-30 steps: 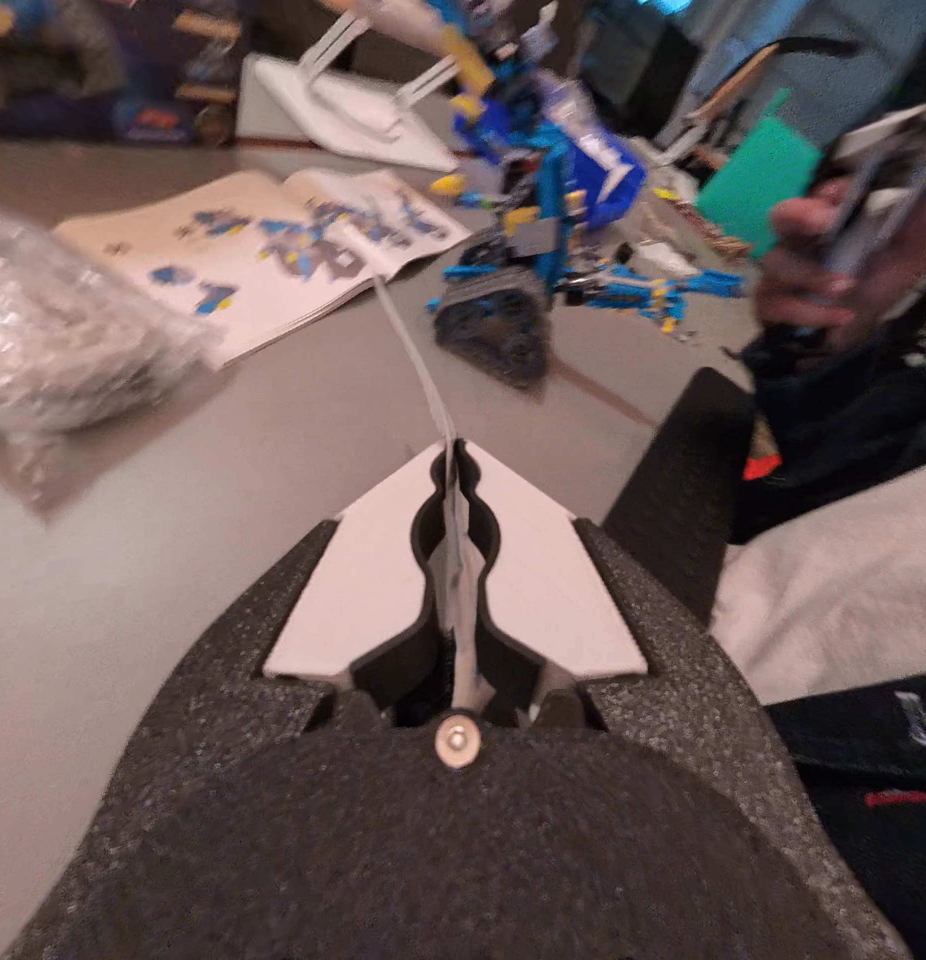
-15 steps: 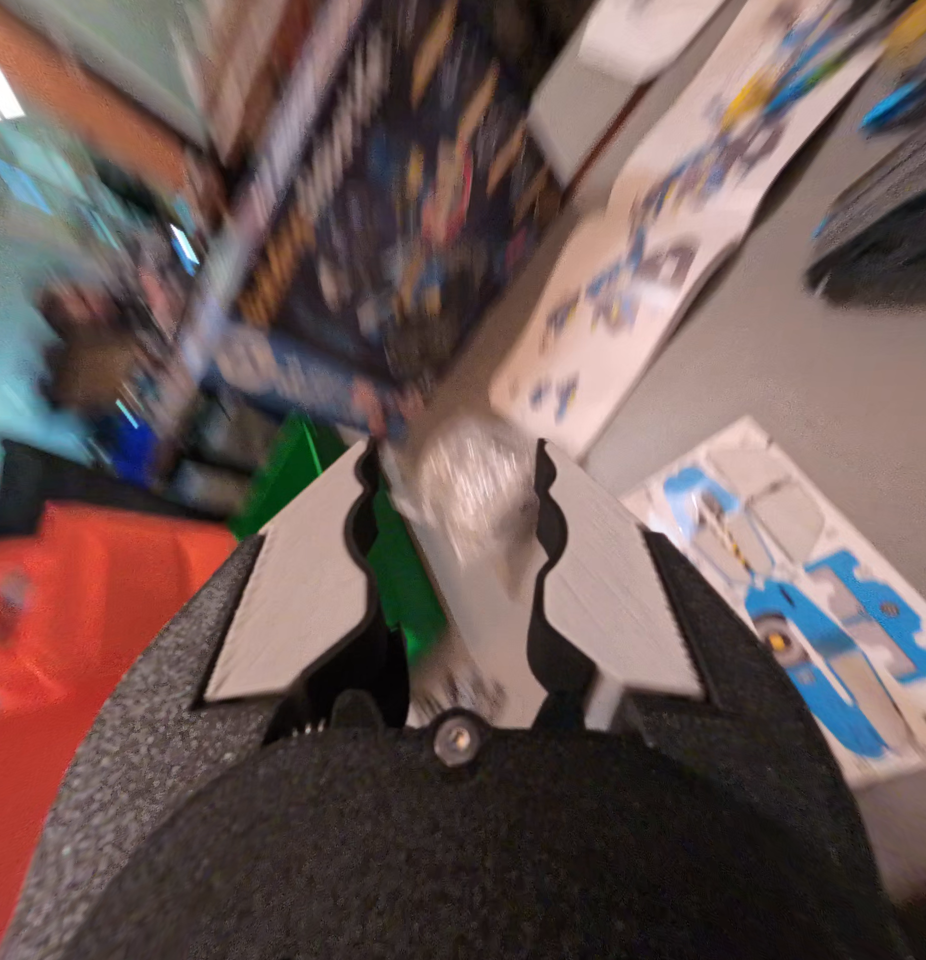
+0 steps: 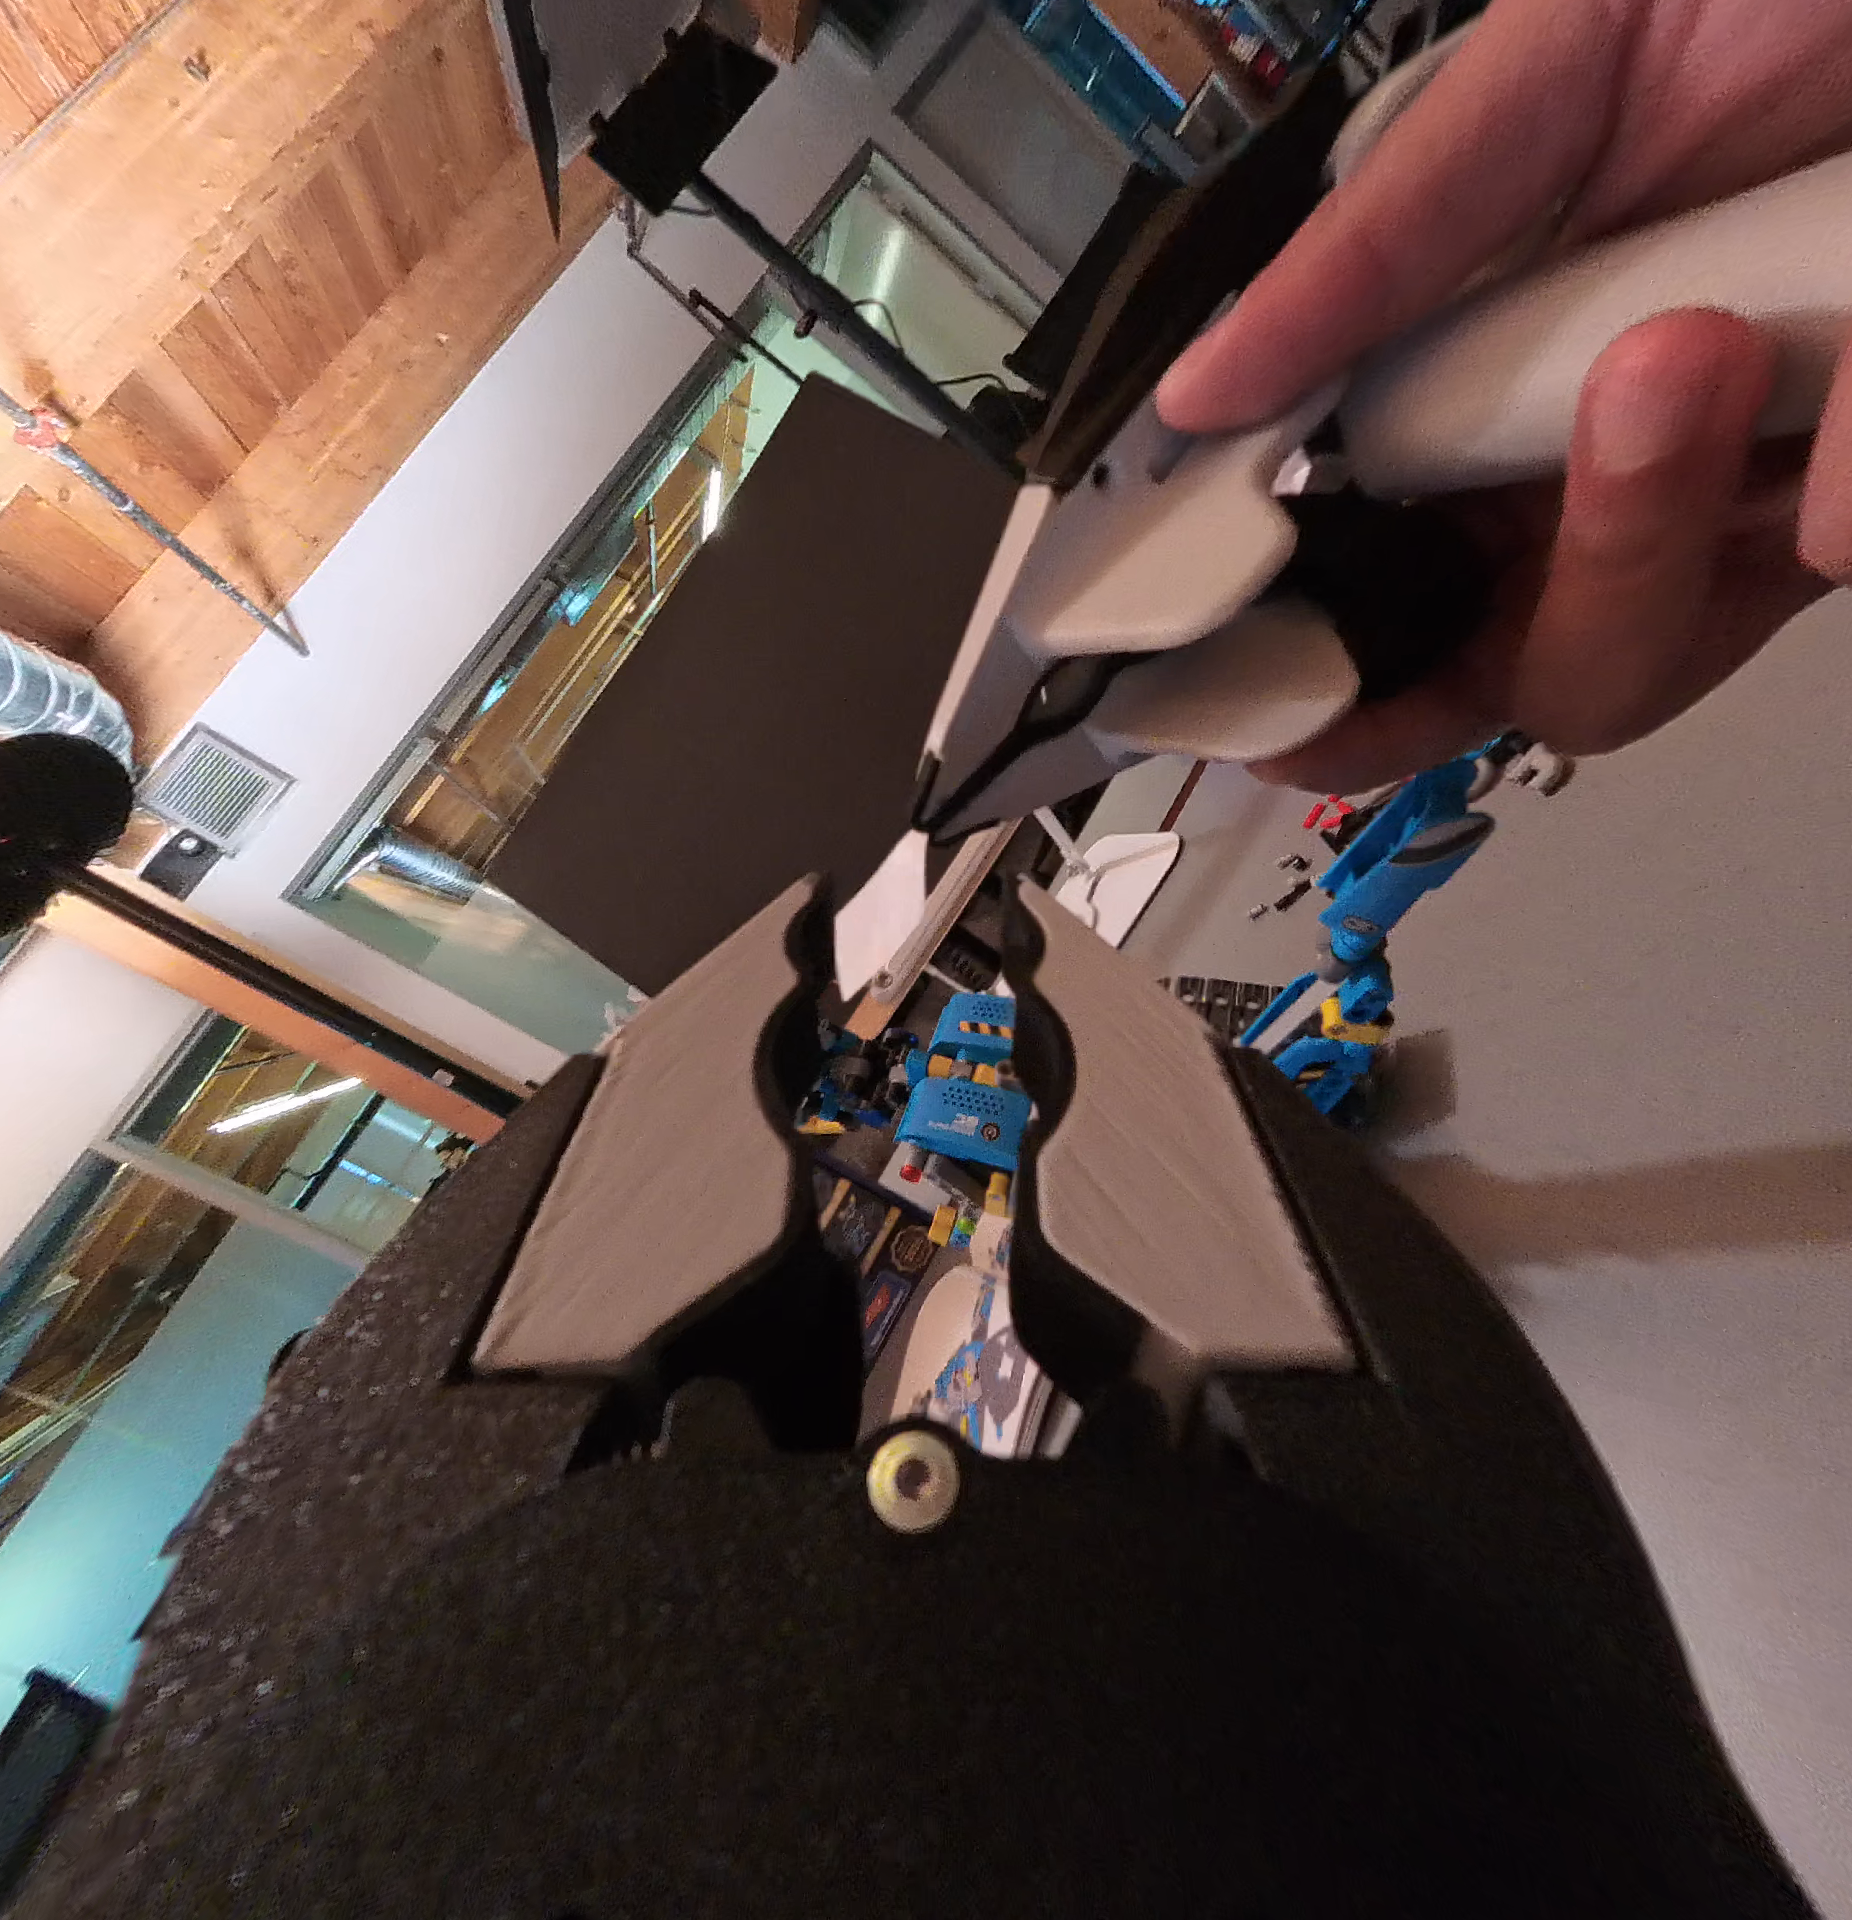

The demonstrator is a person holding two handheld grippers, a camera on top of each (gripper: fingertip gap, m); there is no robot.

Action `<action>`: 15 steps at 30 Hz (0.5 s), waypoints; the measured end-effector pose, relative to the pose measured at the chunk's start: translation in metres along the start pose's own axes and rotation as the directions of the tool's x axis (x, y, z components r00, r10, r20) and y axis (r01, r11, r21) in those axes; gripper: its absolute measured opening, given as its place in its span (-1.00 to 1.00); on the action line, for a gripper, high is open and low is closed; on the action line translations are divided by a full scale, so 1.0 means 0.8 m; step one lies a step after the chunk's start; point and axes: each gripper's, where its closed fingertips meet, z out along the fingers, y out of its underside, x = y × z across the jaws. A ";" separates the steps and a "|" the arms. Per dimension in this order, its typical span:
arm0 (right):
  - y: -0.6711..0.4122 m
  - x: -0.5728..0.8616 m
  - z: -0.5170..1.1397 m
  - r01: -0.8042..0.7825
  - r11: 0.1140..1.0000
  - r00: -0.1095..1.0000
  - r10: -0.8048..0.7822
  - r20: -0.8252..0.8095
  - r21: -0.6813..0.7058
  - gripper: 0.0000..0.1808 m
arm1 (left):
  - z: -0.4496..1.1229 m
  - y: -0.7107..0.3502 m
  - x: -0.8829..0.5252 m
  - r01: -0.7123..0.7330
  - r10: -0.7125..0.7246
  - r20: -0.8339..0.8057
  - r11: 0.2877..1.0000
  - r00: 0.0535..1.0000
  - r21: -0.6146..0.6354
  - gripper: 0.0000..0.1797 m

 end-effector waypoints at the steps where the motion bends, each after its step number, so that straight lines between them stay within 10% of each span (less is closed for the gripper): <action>1: 0.006 -0.002 -0.001 0.005 1.000 1.000 -0.005 -0.007 0.002 -1.00 | -0.004 0.000 -0.001 -0.001 0.001 0.010 1.000 1.000 -0.009 -0.70; 15: 0.043 -0.007 -0.004 0.042 0.999 0.997 -0.040 -0.059 0.026 -1.00 | -0.032 -0.002 0.008 -0.021 0.021 -0.006 0.995 1.000 -0.095 -1.00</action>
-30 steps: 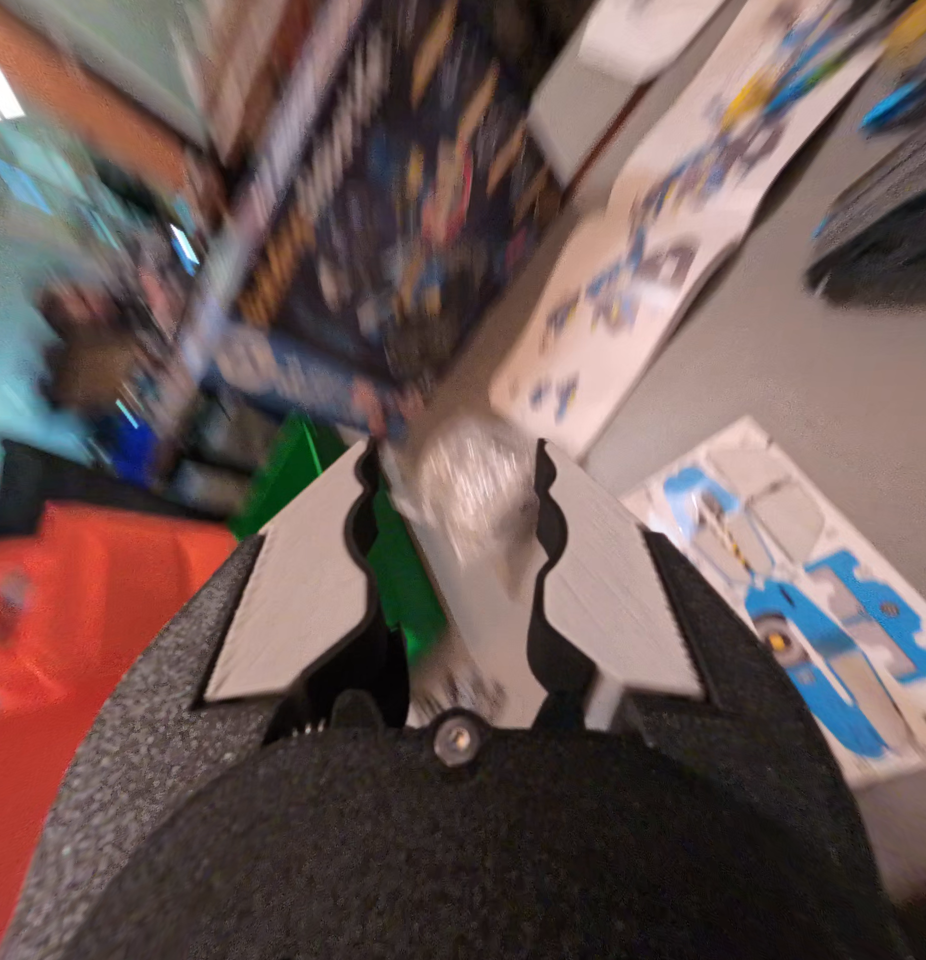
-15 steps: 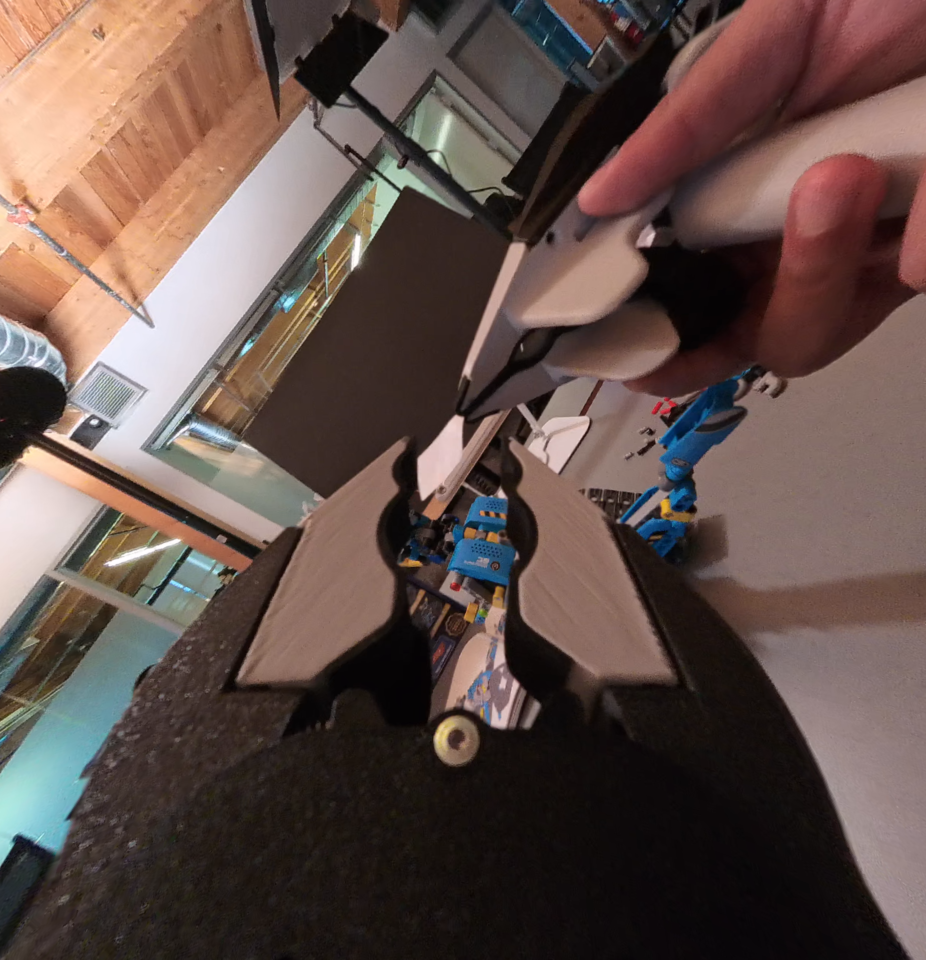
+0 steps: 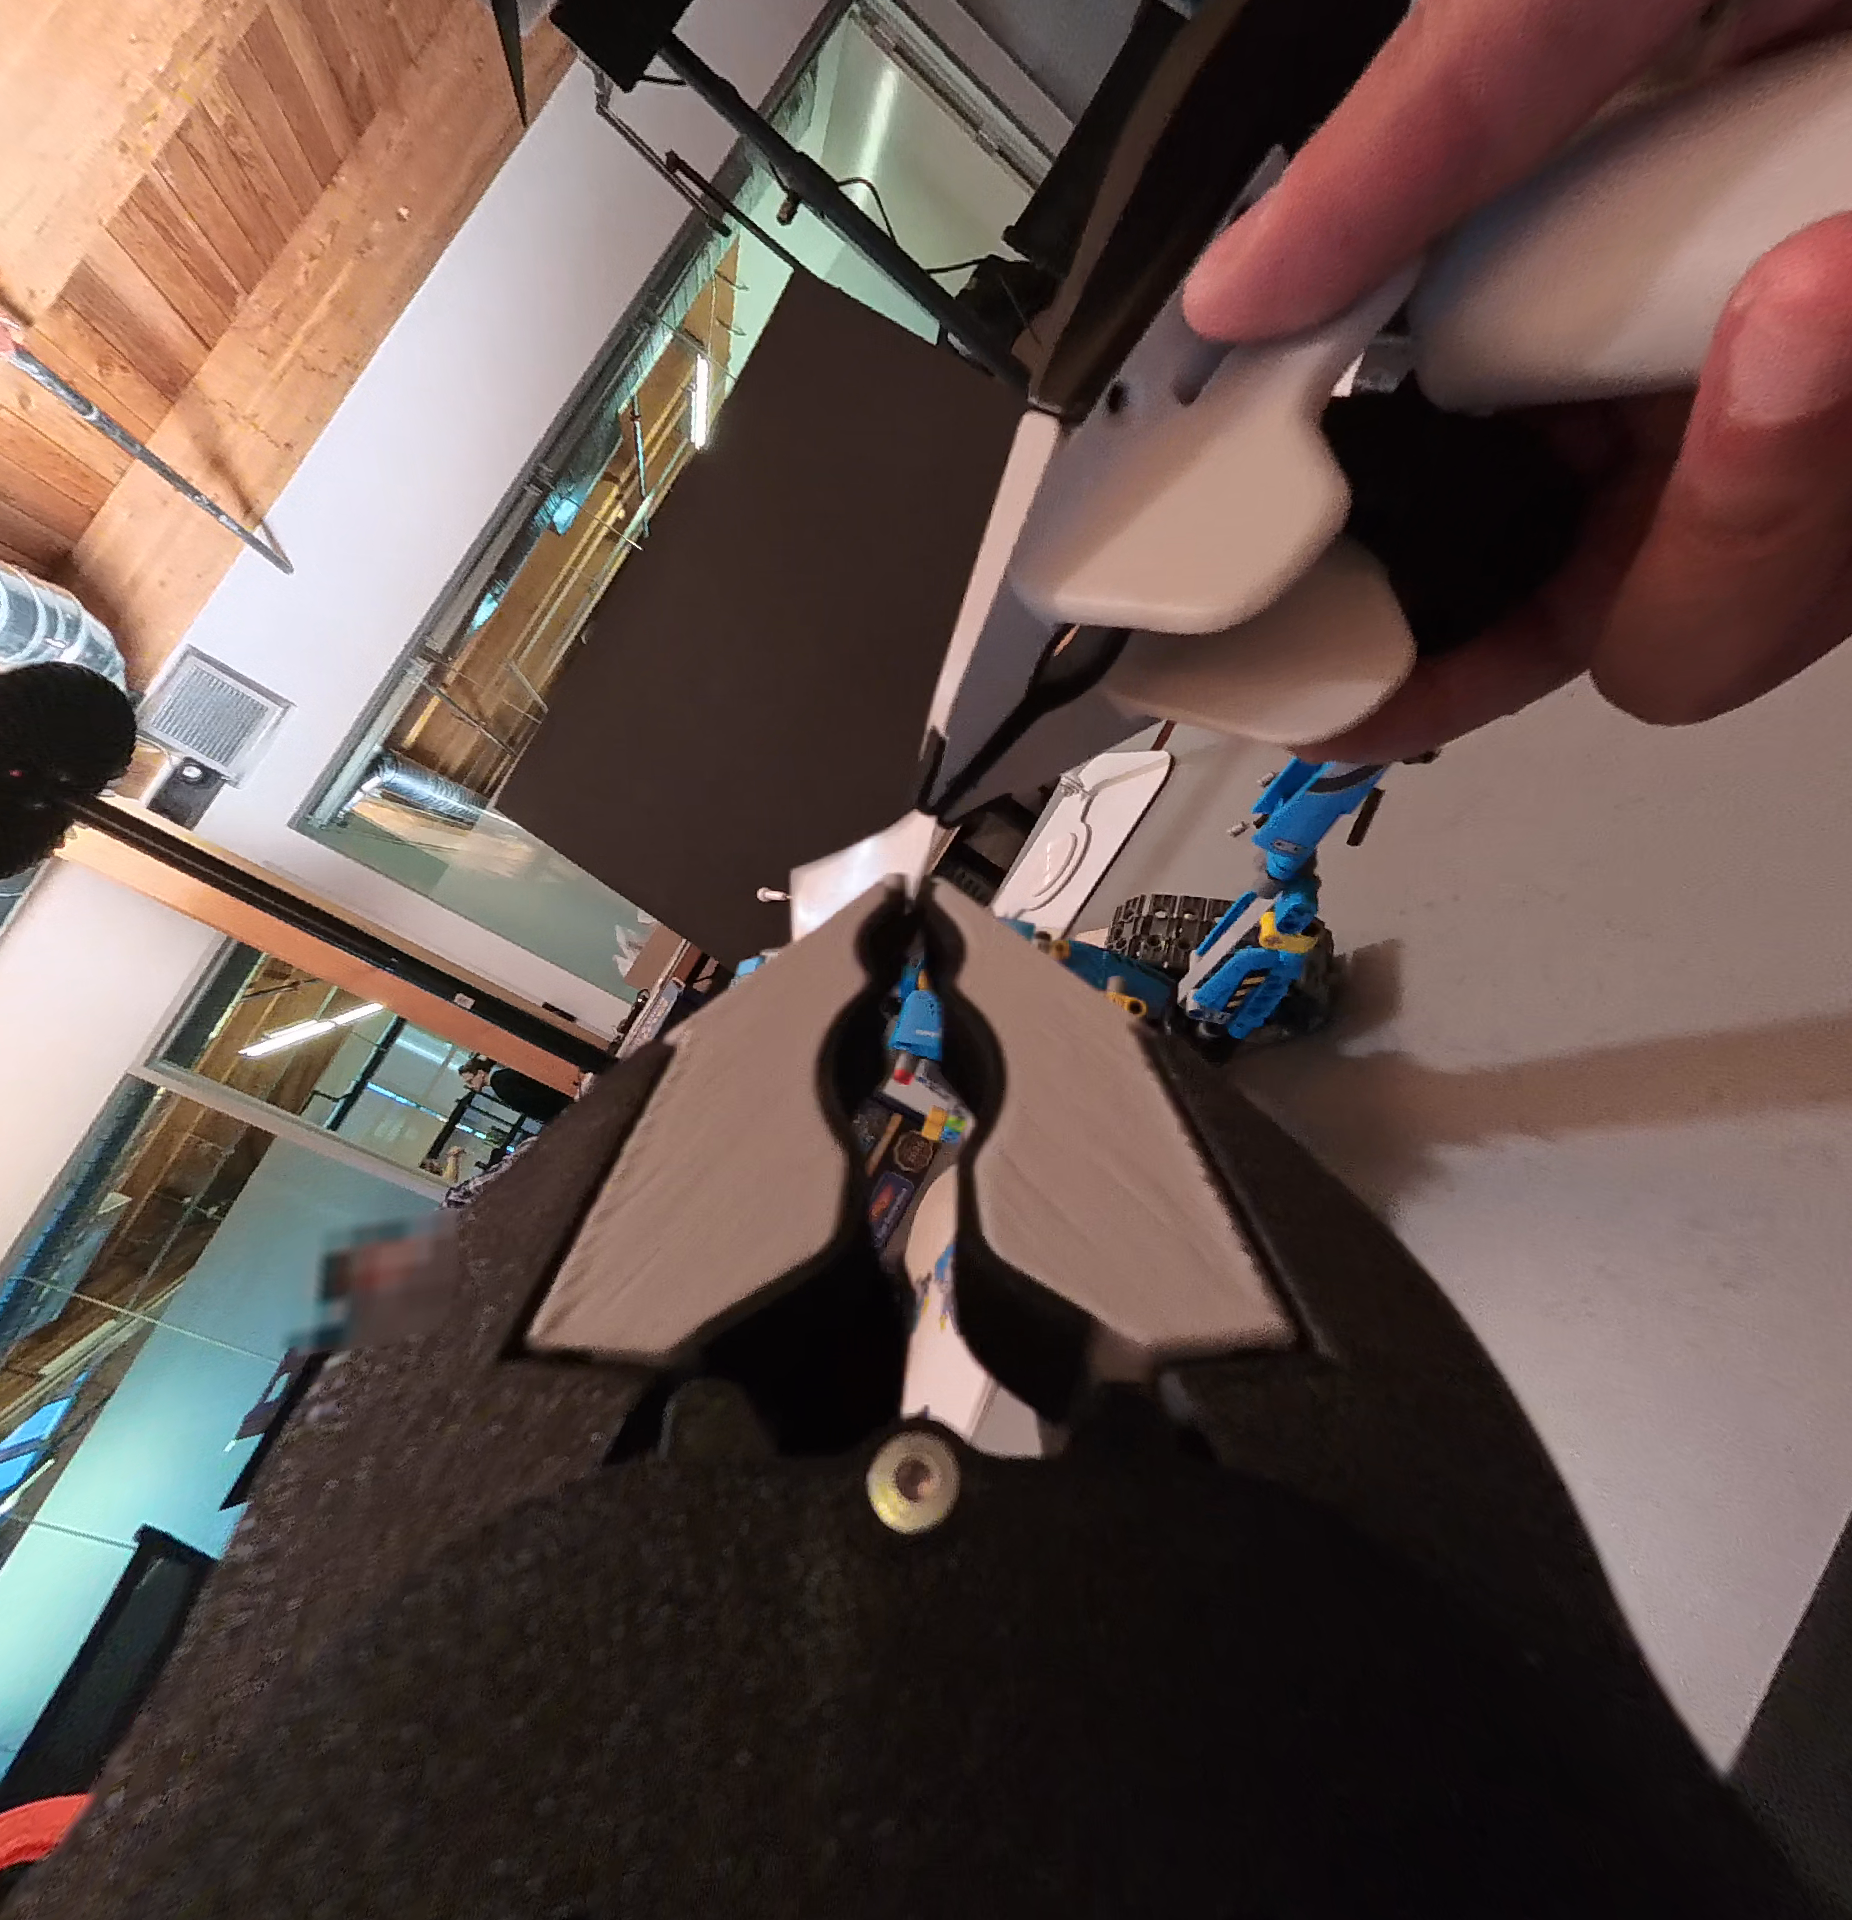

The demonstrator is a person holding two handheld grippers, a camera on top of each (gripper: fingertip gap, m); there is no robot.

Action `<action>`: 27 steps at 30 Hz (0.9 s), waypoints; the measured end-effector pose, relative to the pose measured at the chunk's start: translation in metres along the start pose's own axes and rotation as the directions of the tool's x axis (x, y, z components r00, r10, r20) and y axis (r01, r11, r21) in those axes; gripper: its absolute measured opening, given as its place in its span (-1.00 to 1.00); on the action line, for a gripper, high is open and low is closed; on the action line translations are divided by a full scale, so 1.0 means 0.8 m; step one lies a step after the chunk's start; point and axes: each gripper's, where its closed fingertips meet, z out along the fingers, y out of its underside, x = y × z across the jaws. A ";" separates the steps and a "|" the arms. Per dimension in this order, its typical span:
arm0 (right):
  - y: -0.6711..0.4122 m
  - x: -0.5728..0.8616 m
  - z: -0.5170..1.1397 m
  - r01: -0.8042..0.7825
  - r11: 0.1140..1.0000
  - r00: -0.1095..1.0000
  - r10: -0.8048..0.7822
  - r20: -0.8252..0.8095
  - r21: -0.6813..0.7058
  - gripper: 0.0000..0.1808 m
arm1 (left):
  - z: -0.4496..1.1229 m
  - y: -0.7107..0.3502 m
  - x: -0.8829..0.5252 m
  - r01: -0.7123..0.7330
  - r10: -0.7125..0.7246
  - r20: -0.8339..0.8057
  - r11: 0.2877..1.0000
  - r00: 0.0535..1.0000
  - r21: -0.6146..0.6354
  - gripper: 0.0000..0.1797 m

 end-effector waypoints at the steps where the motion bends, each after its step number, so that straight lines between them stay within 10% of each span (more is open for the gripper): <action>1: 0.001 0.000 0.000 -0.002 1.000 1.000 0.002 0.002 0.001 -1.00 | 0.000 0.000 0.000 -0.010 0.010 0.004 1.000 1.000 -0.001 -1.00; 15: -0.029 -0.003 -0.034 0.277 0.959 0.960 -0.274 -0.049 0.057 -0.59 | -0.008 0.040 -0.008 0.178 -0.180 -0.176 0.984 0.968 -0.025 -1.00; 19: -0.092 0.053 -0.070 0.653 0.758 0.717 -0.621 -0.318 -0.008 -0.52 | -0.007 0.077 -0.008 0.459 -0.475 -0.335 0.879 0.814 -0.132 -1.00; 27: -0.053 0.080 -0.080 0.815 0.564 0.491 -0.795 -0.356 -0.135 -0.49 | -0.033 0.123 -0.024 0.711 -0.724 -0.396 0.670 0.564 -0.212 -1.00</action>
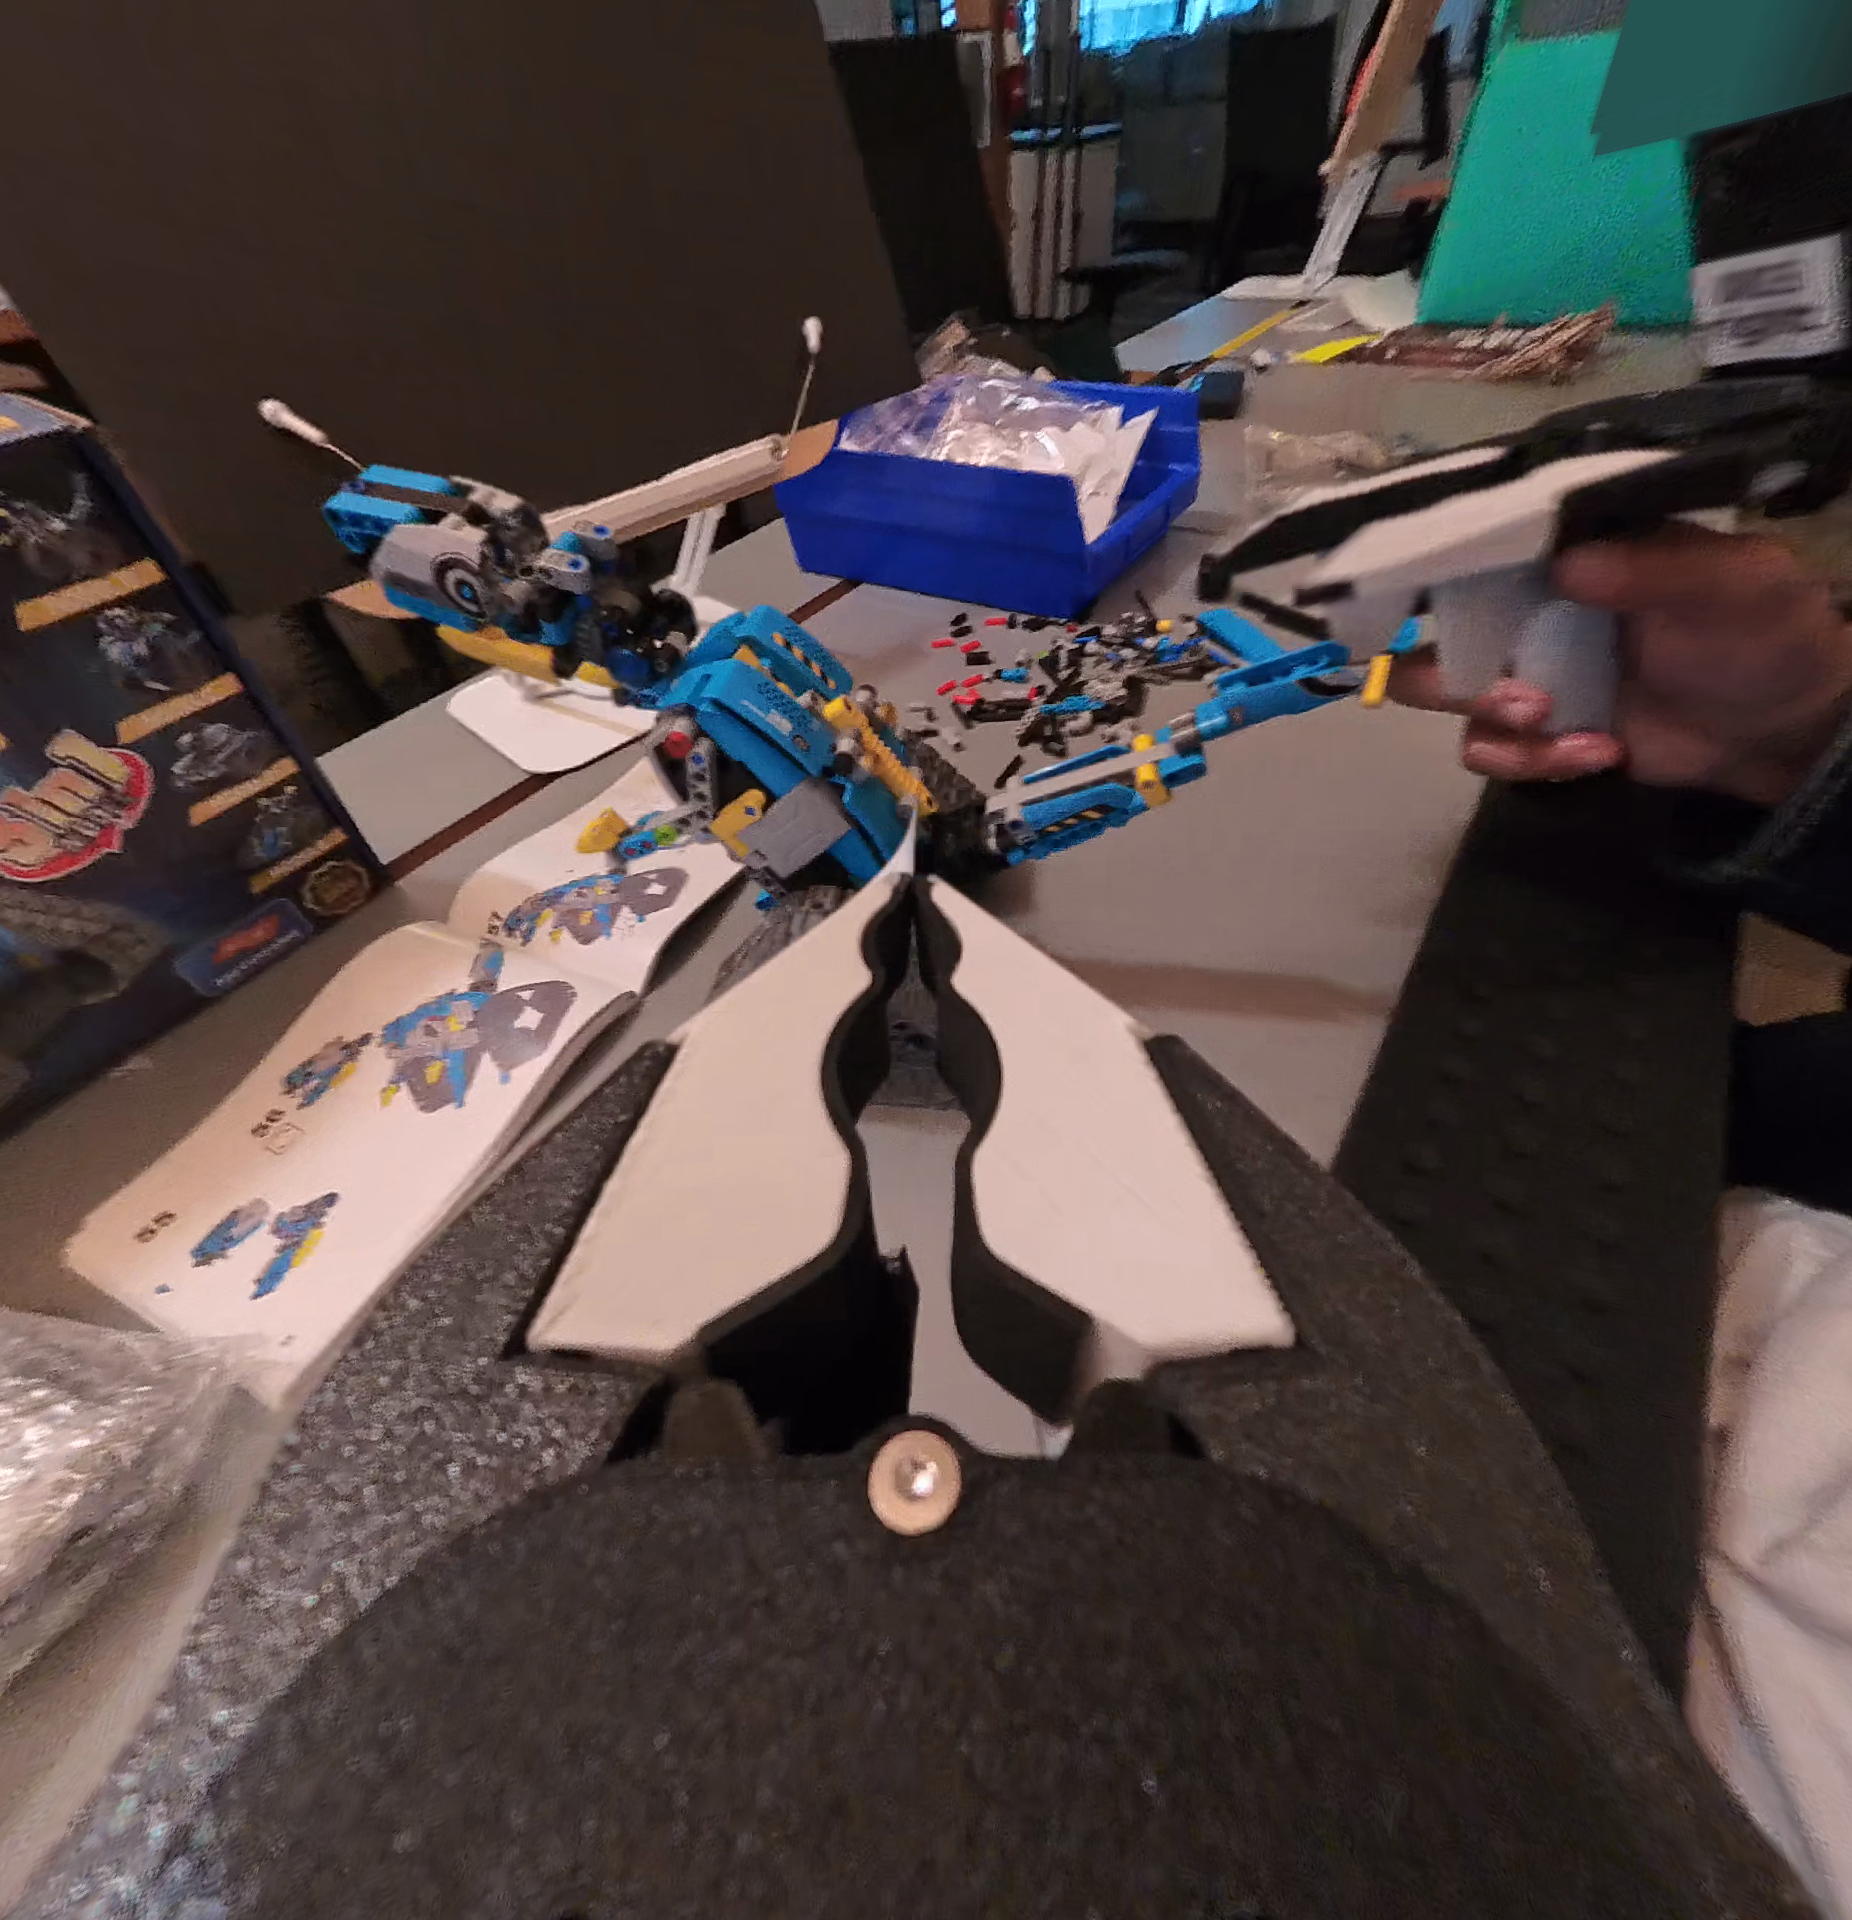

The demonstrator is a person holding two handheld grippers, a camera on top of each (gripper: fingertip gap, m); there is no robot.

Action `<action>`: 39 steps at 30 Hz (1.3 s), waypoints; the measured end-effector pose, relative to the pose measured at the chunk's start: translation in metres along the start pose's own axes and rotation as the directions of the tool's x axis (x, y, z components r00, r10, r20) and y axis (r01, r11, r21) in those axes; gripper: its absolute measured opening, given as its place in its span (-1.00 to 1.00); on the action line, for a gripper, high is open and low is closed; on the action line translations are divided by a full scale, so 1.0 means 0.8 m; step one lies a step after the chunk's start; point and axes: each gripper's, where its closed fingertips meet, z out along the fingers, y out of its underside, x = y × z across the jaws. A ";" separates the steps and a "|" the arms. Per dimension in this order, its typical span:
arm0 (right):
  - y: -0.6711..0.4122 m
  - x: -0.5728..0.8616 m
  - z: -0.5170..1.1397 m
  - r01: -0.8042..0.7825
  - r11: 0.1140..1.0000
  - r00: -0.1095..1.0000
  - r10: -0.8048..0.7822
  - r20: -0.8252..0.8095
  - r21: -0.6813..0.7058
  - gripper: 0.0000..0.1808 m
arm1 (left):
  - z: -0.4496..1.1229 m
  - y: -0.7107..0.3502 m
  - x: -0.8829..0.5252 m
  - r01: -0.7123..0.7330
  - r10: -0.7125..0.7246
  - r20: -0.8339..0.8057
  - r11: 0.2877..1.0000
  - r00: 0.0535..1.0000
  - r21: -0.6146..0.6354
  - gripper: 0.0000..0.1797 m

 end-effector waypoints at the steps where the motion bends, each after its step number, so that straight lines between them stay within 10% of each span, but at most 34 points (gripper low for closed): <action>1: -0.008 0.016 0.001 -0.068 0.998 0.998 0.068 0.012 -0.006 -0.40 | -0.006 -0.001 0.000 0.022 -0.022 -0.002 0.999 1.000 0.027 -1.00; 13: 0.038 0.041 0.187 -0.095 0.704 0.979 -0.062 -0.194 -0.704 0.14 | -0.038 0.052 0.029 0.035 -0.030 0.144 0.999 0.989 -0.026 -1.00; 23: 0.043 0.054 0.200 -0.126 0.580 0.914 -0.248 -0.321 -0.805 -0.18 | -0.101 0.079 0.076 -0.039 0.042 0.105 0.999 0.994 -0.029 -1.00; 39: 0.014 0.074 0.163 -0.566 0.567 0.823 0.342 -0.454 -0.599 -0.19 | -0.159 0.056 0.071 0.026 -0.046 0.141 0.990 0.989 0.139 -1.00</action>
